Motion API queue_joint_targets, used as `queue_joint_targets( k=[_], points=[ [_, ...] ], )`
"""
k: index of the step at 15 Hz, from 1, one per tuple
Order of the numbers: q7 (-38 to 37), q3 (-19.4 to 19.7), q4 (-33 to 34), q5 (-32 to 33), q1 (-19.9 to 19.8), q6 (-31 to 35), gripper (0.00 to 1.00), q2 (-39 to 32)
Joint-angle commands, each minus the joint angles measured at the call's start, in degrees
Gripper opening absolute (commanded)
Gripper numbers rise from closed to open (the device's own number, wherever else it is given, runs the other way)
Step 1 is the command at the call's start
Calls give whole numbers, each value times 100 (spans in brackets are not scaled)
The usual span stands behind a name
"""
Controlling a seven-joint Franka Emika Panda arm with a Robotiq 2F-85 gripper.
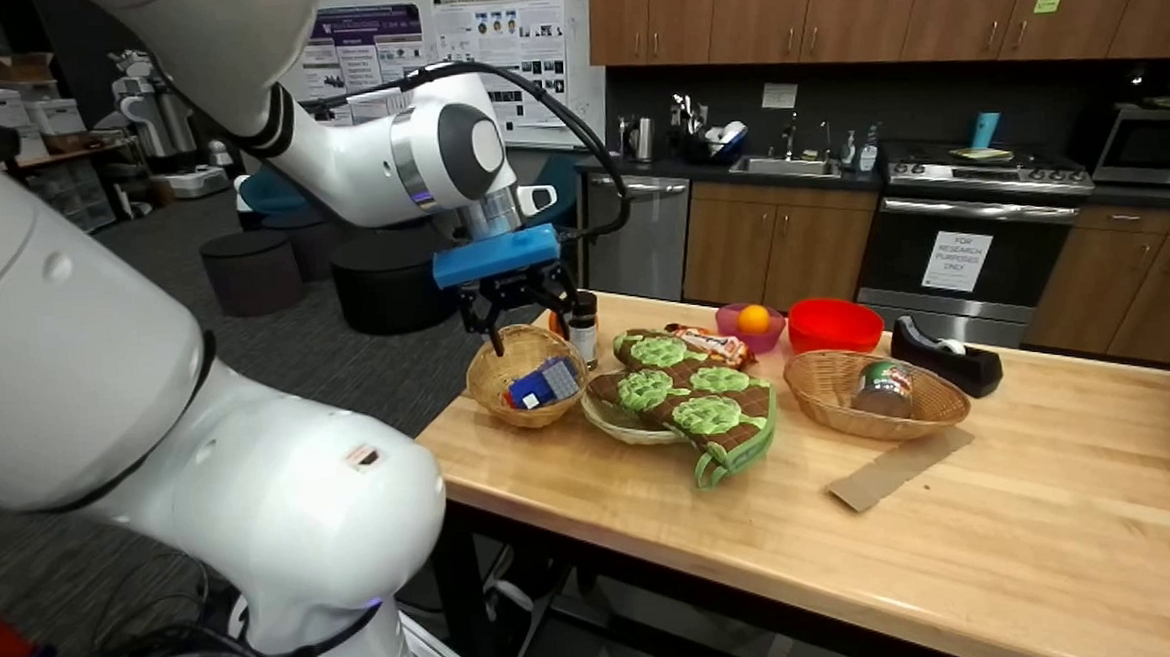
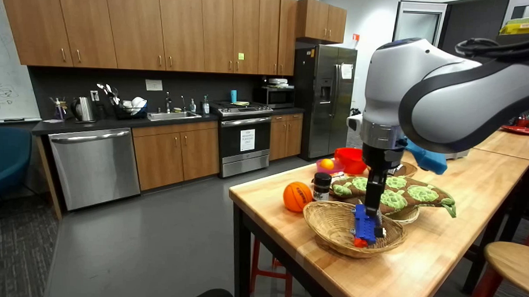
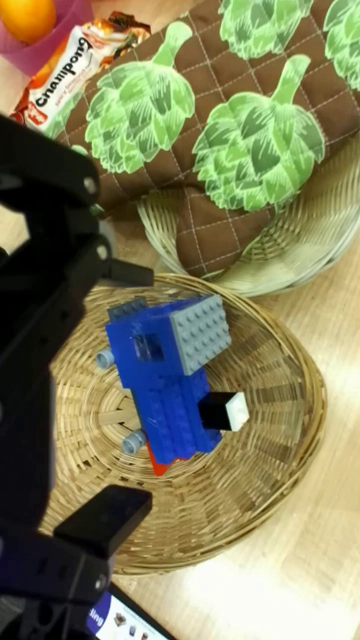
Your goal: Put the blue object directly on the counter
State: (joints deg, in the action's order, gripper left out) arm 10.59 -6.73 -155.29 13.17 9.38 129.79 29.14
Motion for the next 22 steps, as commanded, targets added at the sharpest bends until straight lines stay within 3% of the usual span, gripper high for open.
queue_joint_targets(
  k=[1,14,22],
  points=[
    [129,83,71,-92,39,41,100,-164],
    [215,305,128,-137,-68,-32,100,-592],
    [524,234,216,1,-32,-216,100,-612]
  ],
)
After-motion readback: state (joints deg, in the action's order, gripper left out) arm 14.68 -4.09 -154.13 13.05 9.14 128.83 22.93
